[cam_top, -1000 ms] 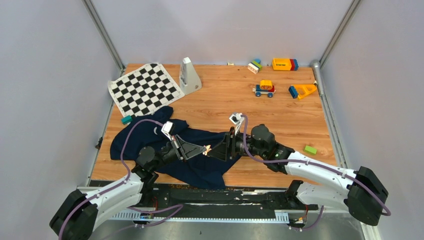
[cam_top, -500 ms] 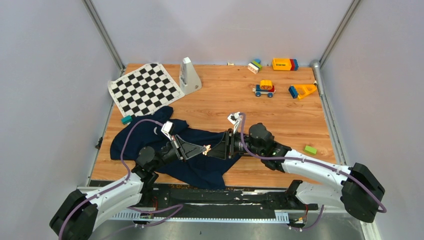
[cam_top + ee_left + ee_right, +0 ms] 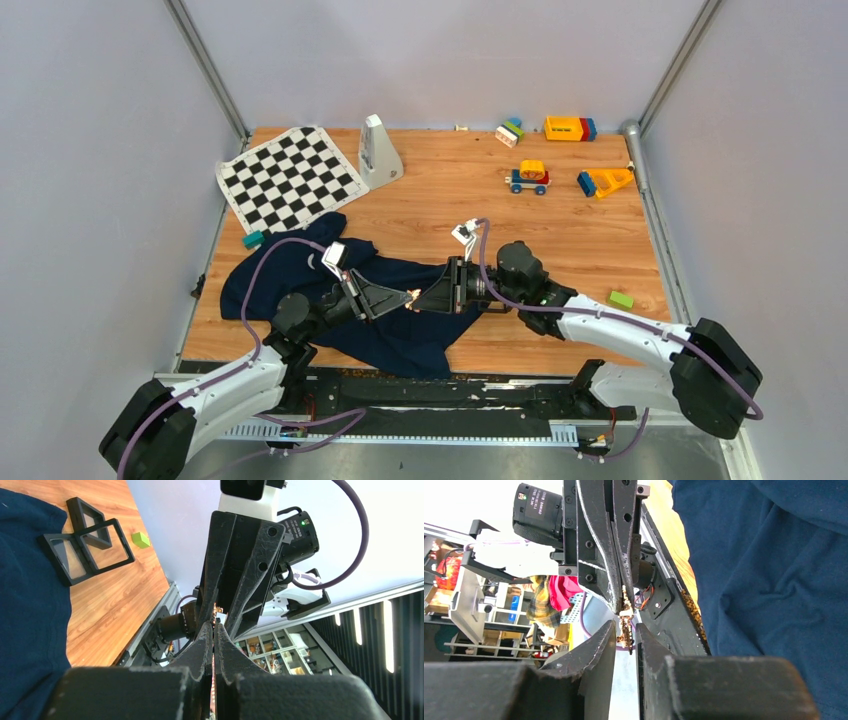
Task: Remove the brooch from the garment
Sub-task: Close the brooch.
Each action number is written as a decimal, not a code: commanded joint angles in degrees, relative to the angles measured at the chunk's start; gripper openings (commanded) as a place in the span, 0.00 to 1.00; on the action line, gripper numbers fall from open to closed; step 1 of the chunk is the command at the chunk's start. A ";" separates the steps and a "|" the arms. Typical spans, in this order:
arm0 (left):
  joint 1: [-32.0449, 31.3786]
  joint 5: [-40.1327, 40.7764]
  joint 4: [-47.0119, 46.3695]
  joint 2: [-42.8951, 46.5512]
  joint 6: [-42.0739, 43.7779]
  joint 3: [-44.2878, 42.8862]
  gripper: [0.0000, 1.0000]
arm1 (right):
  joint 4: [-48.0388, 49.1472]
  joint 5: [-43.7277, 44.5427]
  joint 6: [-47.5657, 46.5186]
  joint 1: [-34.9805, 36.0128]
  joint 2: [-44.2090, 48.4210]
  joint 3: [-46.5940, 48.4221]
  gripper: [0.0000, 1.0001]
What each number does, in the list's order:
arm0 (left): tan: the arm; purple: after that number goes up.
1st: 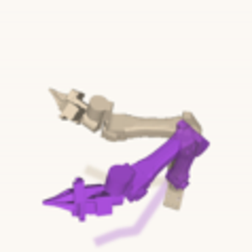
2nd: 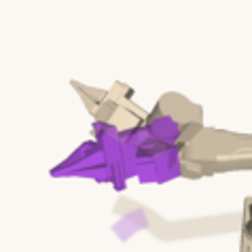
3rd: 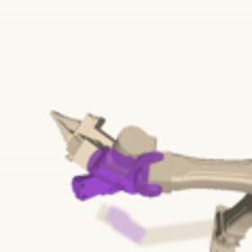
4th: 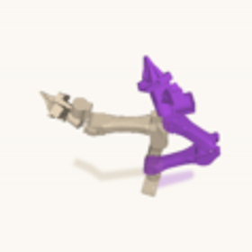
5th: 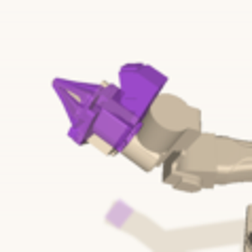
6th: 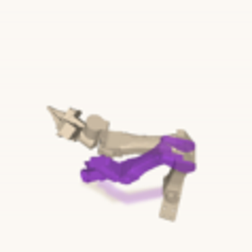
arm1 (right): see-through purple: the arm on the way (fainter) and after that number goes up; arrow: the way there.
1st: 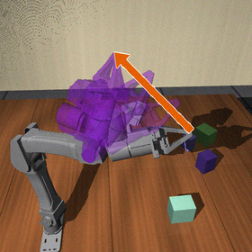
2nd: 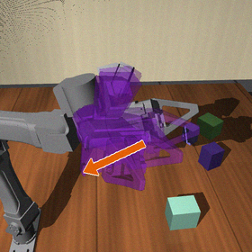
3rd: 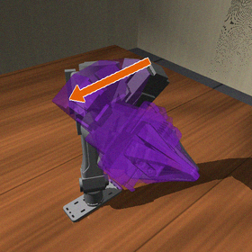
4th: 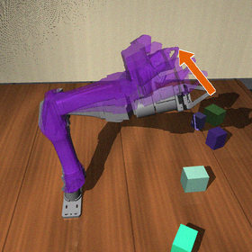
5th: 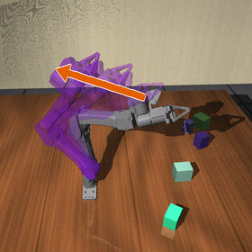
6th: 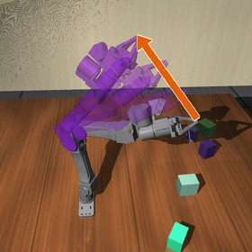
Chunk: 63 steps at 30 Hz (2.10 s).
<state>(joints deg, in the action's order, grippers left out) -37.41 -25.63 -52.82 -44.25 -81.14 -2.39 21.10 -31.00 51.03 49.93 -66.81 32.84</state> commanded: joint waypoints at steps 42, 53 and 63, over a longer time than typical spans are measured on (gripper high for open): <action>-2.14 1.61 -2.82 6.26 6.99 1.21 0.00 | -1.48 -0.26 8.85 -4.58 -0.97 -2.50 0.14; -2.14 2.07 -2.01 6.41 6.81 1.43 0.00 | -1.02 -1.03 7.87 -4.58 -0.47 -2.48 0.22; -2.14 2.81 -0.06 6.15 6.43 1.36 0.00 | -1.69 -0.94 6.24 -4.52 3.27 -3.20 0.33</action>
<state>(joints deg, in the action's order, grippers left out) -39.40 -23.03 -50.33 -38.74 -74.48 -0.60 20.60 -33.85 59.20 45.80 -65.98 30.00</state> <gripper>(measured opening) 0.006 0.324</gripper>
